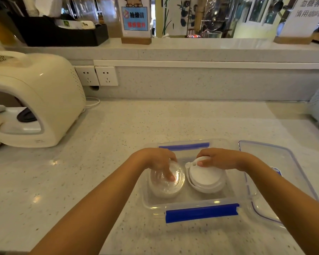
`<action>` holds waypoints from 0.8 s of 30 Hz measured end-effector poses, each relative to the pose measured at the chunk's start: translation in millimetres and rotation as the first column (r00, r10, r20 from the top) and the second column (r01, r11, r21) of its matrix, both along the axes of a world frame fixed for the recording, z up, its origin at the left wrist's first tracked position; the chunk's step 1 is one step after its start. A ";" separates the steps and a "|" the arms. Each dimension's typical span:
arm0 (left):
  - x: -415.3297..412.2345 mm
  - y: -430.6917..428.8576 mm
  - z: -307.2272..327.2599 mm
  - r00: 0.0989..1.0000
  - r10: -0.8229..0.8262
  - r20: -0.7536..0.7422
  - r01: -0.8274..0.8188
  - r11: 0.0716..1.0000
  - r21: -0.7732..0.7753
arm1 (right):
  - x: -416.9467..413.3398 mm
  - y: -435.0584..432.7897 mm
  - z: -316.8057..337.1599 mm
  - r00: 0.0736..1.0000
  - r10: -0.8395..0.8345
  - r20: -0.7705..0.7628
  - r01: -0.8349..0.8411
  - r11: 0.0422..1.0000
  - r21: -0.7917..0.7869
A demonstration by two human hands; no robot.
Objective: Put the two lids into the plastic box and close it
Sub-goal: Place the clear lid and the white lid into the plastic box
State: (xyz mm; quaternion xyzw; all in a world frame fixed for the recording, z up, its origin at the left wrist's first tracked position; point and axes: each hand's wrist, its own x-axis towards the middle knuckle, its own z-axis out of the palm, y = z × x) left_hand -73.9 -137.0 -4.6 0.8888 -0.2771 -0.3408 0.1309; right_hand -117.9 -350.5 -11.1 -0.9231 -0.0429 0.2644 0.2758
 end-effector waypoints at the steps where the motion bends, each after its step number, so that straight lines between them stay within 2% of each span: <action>1: -0.7 0.6 -1.6 1.000 -0.003 0.026 0.003 1.000 -0.004 | -0.6 -0.6 -1.4 1.000 -0.012 0.006 0.012 1.000 -0.003; 4: -4.3 3.8 -0.9 1.000 0.002 0.023 -0.001 0.999 -0.046 | -2.4 -1.2 -3.4 1.000 -0.021 0.022 0.022 0.998 -0.054; 7: -12.3 8.9 7.5 0.996 0.059 0.069 -0.049 0.990 -0.134 | -4.9 -0.2 -1.5 0.989 -0.036 0.141 0.051 0.994 -0.101; 9: -21.5 12.7 12.3 0.979 0.117 0.165 -0.075 0.968 -0.239 | -9.6 0.2 3.8 0.969 -0.048 0.240 0.062 0.997 -0.052; 11: -34.4 16.4 14.6 0.963 0.136 0.233 -0.063 0.954 -0.295 | -17.0 -0.7 10.5 0.964 -0.043 0.264 0.043 0.999 0.007; 14: -55.4 21.6 9.2 0.967 0.078 0.244 -0.007 0.961 -0.278 | -29.8 0.6 16.3 0.983 0.007 0.185 -0.011 1.000 0.018; 17: -68.1 21.9 -0.5 0.952 0.023 0.305 0.060 0.964 -0.259 | -37.4 6.7 13.8 0.987 0.087 0.134 -0.079 0.995 -0.063; 21: -68.0 18.1 -14.9 0.887 -0.045 0.459 0.099 0.991 -0.094 | -39.4 12.6 3.3 0.987 0.138 0.079 -0.118 0.968 -0.222; 24: -64.5 18.0 -19.3 0.878 -0.078 0.473 0.103 0.994 -0.027 | -39.5 12.9 -3.9 0.986 0.133 0.098 -0.104 0.960 -0.261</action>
